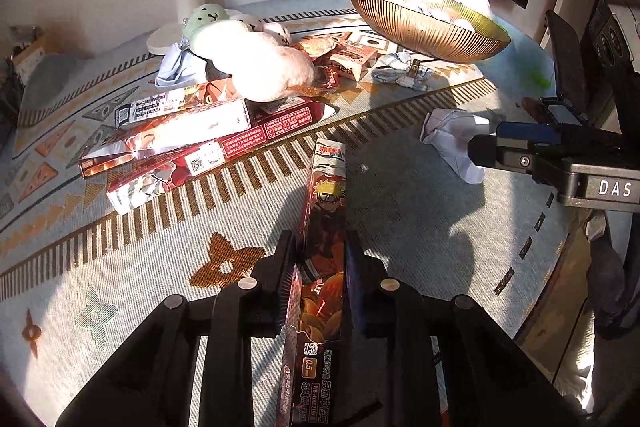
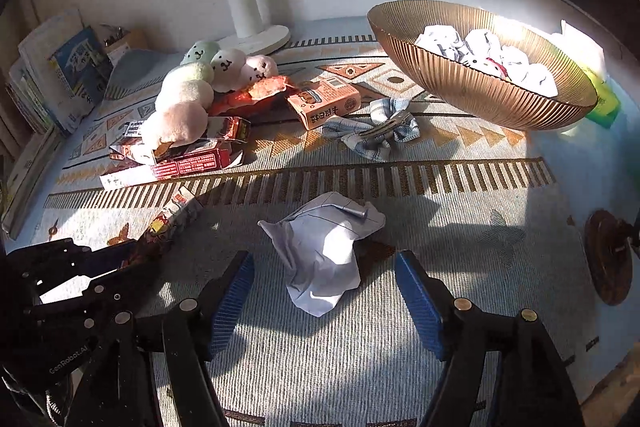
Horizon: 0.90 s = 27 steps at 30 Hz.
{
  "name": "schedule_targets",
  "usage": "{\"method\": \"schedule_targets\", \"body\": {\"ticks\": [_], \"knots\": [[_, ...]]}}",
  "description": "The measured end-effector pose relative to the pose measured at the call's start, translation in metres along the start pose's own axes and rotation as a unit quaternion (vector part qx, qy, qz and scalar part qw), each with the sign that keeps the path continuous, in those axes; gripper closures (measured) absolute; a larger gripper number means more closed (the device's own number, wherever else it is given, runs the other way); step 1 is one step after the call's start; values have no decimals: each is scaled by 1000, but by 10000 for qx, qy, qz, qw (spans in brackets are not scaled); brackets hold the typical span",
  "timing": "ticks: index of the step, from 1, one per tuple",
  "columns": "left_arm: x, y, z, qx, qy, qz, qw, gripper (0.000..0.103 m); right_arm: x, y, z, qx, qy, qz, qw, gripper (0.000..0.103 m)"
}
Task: Organize objects
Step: 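Carry the snack box and paper ball over the golden bowl and release both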
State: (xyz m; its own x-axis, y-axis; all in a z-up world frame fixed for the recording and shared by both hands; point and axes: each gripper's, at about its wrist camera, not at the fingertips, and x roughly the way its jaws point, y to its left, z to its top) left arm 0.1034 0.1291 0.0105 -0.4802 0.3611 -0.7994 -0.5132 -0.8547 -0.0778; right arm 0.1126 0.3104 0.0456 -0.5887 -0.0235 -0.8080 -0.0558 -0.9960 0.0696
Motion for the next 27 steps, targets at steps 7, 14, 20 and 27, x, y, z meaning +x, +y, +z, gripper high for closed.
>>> {"method": "schedule_targets", "body": {"ticks": [7,14,20,27], "knots": [[-13,-4,2,42,-118,-153,9998,88,-3,-5,1,173,-185,149,9996,67],[-36,-22,26,135,-389,-468,9981,88,-53,-29,20,407,-926,-27,9949,67],[-67,-46,91,578,-979,-539,9921,88,-87,-71,67,955,-1469,-307,9841,67],[-59,-77,200,723,-1526,-790,9825,88,-95,-110,121,1469,-1868,-831,9678,67]]}}
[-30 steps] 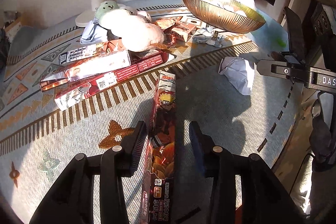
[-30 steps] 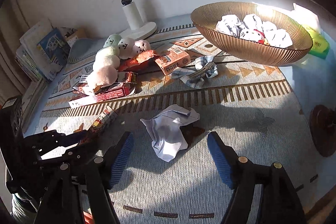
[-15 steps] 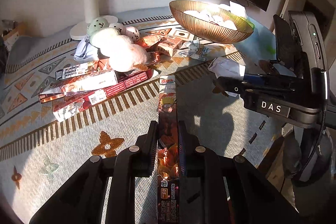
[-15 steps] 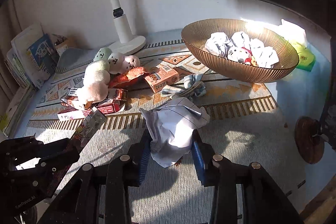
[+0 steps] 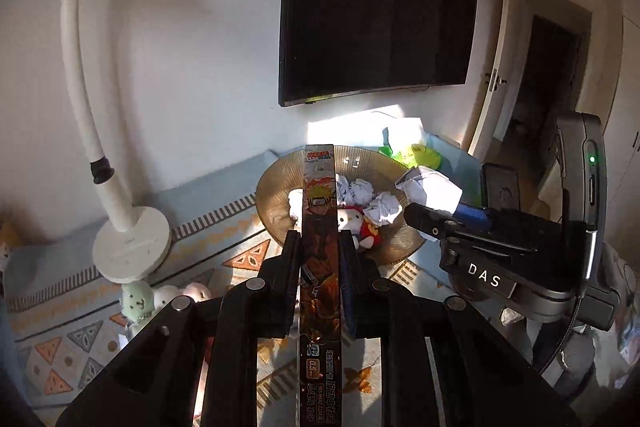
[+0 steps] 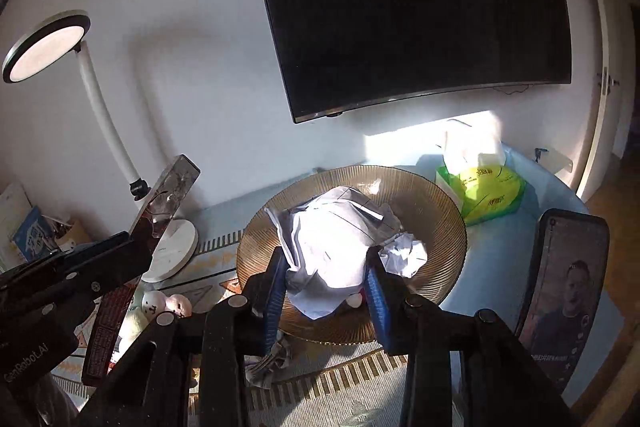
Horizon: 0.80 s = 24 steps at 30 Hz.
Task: Organize objects
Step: 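Carry the snack box and paper ball over the golden bowl and release both, then withdraw both grippers from the bowl and move toward the stacked plush toy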
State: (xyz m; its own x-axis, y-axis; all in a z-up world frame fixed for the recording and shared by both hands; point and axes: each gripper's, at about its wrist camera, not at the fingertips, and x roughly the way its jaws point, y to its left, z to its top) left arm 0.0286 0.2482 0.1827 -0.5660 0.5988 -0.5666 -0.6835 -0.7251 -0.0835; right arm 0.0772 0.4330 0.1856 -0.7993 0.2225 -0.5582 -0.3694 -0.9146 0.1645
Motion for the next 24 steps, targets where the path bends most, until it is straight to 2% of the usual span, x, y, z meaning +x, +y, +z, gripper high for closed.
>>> {"method": "schedule_targets", "body": {"ticks": [4,8,10,11,12,13,14,15,20,22,24], "knots": [[47,-1,29,-153,56,-113,9998,88,24,-7,10,41,100,-393,9992,67],[84,5,36,-291,142,-122,9994,88,46,-15,14,77,201,-516,9984,66],[96,7,38,-386,131,-188,9990,87,57,-18,15,5,369,-471,9982,58],[99,7,38,-407,81,-192,9990,85,60,-19,15,-18,408,-503,9979,52],[102,8,38,-409,46,-179,9990,66,59,-21,15,-14,366,-562,9977,47],[103,9,38,-414,36,-127,9991,57,57,-22,13,-1,298,-622,9976,44],[101,10,37,-429,18,-78,9990,42,52,-24,12,20,246,-638,9977,40],[97,12,36,-451,-44,-77,9989,34,48,-25,10,29,216,-584,9981,39],[51,24,26,-555,-319,-44,9979,33,14,-7,-8,-238,50,-123,9996,36],[22,25,14,-540,-474,102,9974,31,-1,5,-21,-363,12,156,9992,33],[-10,28,-6,-506,-669,356,9958,25,-12,19,-39,-425,42,470,9980,26]]}}
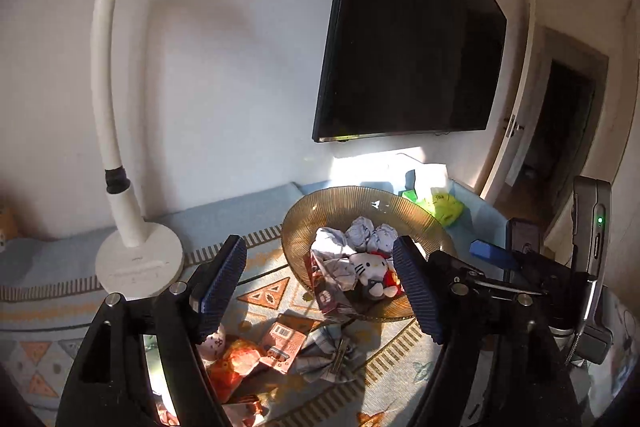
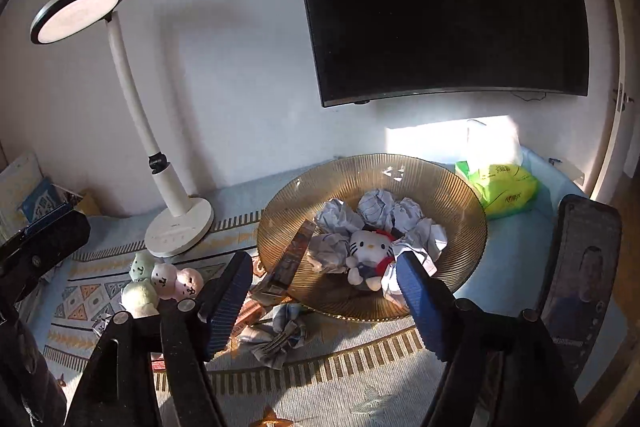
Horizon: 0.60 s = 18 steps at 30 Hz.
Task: Organize objects
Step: 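Withdraw both grippers from the bowl and move toward the stacked plush toy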
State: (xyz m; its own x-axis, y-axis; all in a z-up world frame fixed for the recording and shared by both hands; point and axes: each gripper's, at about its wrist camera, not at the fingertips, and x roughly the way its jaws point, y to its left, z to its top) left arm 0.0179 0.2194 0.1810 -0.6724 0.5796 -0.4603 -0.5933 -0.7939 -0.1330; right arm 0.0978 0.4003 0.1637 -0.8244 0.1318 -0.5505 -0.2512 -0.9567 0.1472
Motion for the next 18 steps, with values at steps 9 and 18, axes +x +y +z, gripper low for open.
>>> {"method": "schedule_targets", "body": {"ticks": [9,18], "knots": [[-96,82,-114,-564,69,1886,9804,13,37,62,-83,-349,487,524,9968,23],[-101,175,-187,-1589,475,2743,9472,13,70,54,-98,26,997,586,9933,23]]}}
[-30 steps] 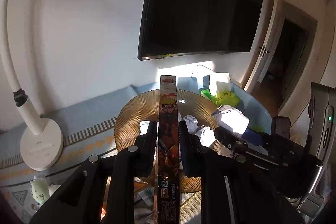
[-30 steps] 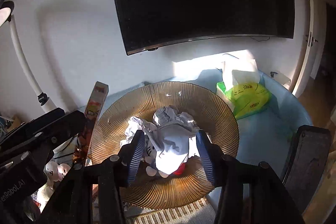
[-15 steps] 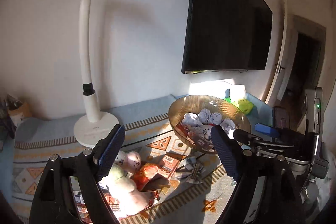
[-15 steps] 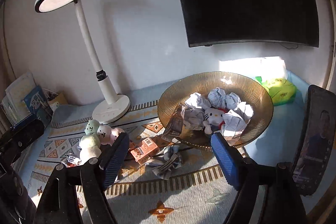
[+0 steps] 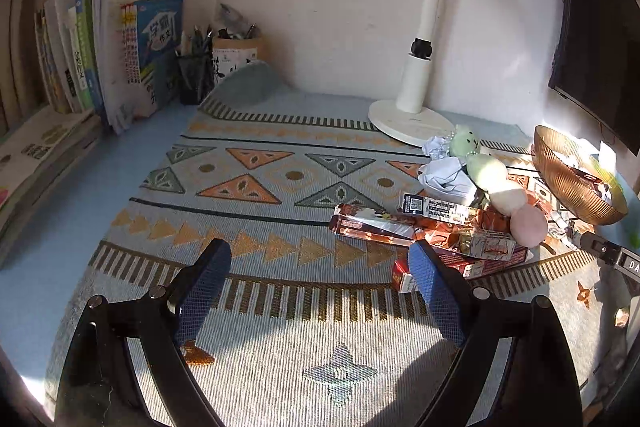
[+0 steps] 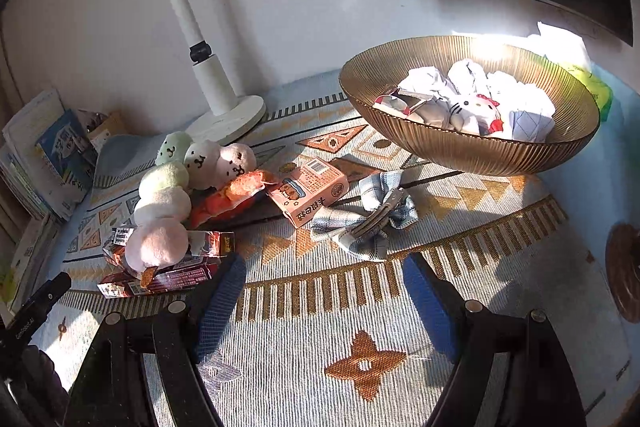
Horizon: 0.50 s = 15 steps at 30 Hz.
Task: Organize objects
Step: 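Withdraw both grippers from the bowl and move toward the stacked plush toy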
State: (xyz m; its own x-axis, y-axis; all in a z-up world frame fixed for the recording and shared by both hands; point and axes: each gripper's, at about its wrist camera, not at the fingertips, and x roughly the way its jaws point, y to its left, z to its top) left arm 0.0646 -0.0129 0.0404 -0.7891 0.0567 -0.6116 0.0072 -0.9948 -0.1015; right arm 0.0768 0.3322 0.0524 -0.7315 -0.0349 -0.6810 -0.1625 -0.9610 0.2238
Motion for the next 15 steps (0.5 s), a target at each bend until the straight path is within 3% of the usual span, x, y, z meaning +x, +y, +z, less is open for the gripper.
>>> {"method": "schedule_targets", "body": {"ticks": [3,11,15], "knots": [[2,3,-2,-126,64,-139,9998,13,5,4,0,-88,114,-41,9999,23],[0,-13,-7,344,42,-214,9992,13,6,16,-2,-382,113,-255,9989,23],[-1,-13,-4,357,100,-283,9989,13,5,24,5,-403,226,133,9988,23]]}}
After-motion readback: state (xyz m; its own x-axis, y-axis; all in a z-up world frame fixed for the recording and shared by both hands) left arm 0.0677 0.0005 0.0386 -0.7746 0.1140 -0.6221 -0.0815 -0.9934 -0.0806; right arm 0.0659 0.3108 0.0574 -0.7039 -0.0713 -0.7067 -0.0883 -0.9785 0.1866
